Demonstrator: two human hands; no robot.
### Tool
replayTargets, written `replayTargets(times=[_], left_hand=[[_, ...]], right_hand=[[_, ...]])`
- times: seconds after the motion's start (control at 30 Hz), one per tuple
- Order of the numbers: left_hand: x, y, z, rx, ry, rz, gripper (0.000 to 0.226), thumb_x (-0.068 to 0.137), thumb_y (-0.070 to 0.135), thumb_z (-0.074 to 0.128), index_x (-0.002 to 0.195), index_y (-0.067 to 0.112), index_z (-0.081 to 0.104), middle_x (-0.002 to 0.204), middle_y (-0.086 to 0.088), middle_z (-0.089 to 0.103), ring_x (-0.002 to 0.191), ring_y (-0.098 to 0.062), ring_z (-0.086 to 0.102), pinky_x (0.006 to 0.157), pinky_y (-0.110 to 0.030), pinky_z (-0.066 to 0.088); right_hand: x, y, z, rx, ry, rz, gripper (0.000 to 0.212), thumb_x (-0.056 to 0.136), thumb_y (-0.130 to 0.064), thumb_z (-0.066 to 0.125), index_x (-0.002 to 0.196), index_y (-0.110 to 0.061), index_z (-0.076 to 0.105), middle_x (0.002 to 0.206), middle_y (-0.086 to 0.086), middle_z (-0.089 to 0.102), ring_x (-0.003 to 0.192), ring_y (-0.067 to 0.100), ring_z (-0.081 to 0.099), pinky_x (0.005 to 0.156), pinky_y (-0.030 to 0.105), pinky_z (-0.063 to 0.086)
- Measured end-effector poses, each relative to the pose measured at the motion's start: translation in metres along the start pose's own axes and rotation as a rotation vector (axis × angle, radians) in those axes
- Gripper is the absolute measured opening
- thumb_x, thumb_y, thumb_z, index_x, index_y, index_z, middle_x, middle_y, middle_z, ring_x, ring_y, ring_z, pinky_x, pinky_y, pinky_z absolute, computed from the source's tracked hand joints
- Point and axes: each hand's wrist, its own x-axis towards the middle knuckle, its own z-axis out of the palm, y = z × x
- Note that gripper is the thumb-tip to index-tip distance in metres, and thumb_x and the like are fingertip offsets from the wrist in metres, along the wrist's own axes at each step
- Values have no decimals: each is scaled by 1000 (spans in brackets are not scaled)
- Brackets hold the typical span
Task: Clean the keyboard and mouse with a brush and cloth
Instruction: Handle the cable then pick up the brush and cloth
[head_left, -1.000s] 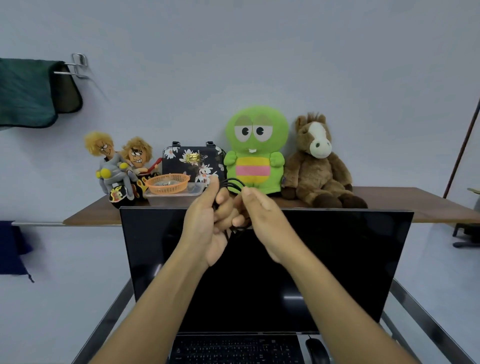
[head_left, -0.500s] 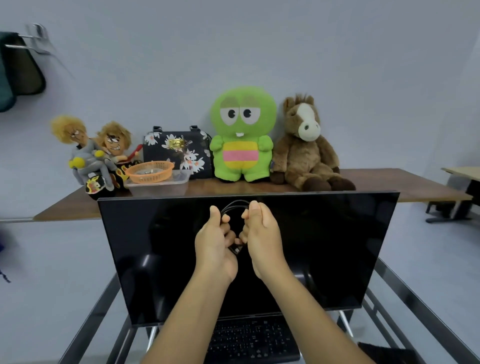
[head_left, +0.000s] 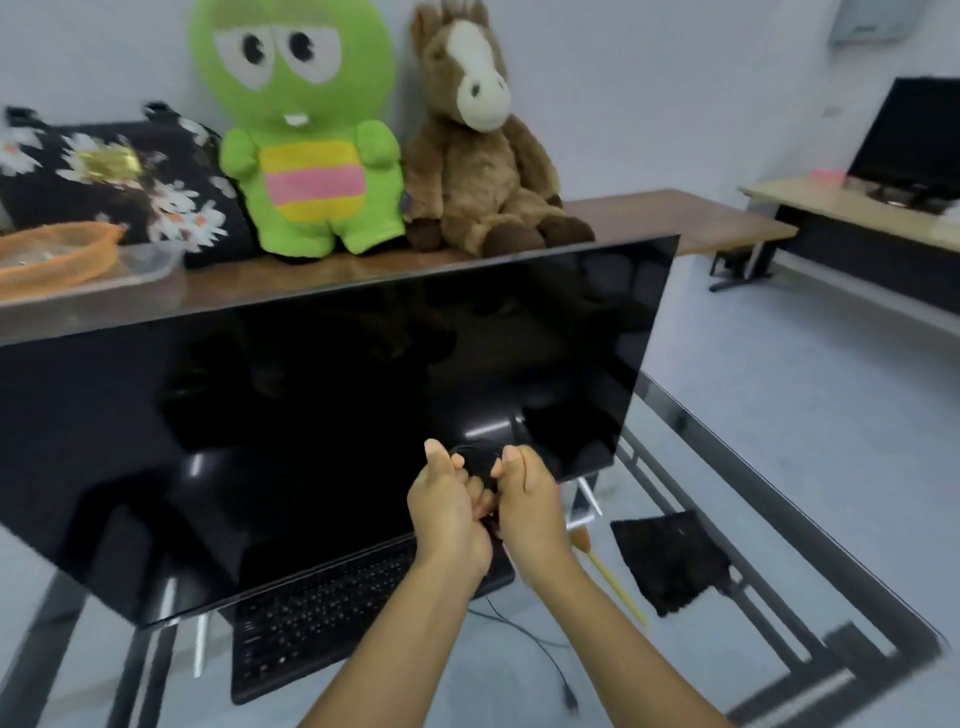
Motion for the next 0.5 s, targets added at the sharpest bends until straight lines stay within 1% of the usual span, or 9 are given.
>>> replayTargets(times=[0.07,0.13,0.23,0.3,0.37,0.4,0.43,0.47,0.5], left_hand=[[13,-34,-6,107,-64,-51,35,101,36,41,82,9,52,52,5,33,44,-10,30,48,-28,31],[27,-69,-12,199,-144,-173,30,102,26,40,84,7,55,52,3,40,48,-12,39,56,-30,37],[48,-115,-18,304,-177,-366,27,102,8,37,77,5,51,60,-5,42,54,-18,47,65,-33,47],[59,-143,-20,406,-168,-436,28,101,3,36,76,6,49,61,-7,42,55,-20,52,65,-33,45],[70,-163,-21,501,-126,-452,28,101,3,34,77,6,49,61,-7,46,56,-22,53,62,-33,43],[78,-178,-24,552,-87,-454,26,100,3,34,79,4,50,63,-9,50,58,-23,53,60,-33,44],[85,-189,-28,609,-46,-453,24,99,3,36,82,1,52,65,-11,54,59,-24,54,59,-33,47],[90,-197,-32,675,-23,-440,20,98,3,40,86,-2,56,69,-12,57,61,-24,55,59,-34,49],[95,-205,-37,777,-23,-407,18,96,4,44,90,-5,59,71,-13,59,61,-23,55,61,-35,51]], right_hand=[[6,29,-16,-58,21,97,35,102,-34,31,77,-19,50,64,-7,52,61,12,51,57,19,43],[18,66,-36,-86,23,272,34,100,-38,31,80,-20,51,71,-3,54,67,17,54,61,26,47],[34,122,-64,-157,-16,478,28,101,-29,33,92,-12,52,72,0,49,63,15,48,57,29,44],[40,155,-75,-320,-66,499,25,101,-24,31,96,-8,50,72,4,49,68,20,50,62,36,46],[42,175,-80,-471,-114,455,21,102,-19,32,89,-13,47,73,2,49,74,21,50,60,31,40],[42,186,-80,-517,-133,433,19,102,-19,34,94,-15,50,79,1,53,78,19,50,62,28,36],[41,195,-81,-540,-139,415,20,102,-20,35,108,-12,53,89,2,57,81,16,49,66,24,35],[40,203,-81,-566,-147,411,26,102,-20,36,121,-8,50,96,4,59,82,14,49,68,23,35],[39,211,-81,-593,-150,409,30,102,-19,37,126,-6,47,96,4,59,80,14,49,68,23,35]])
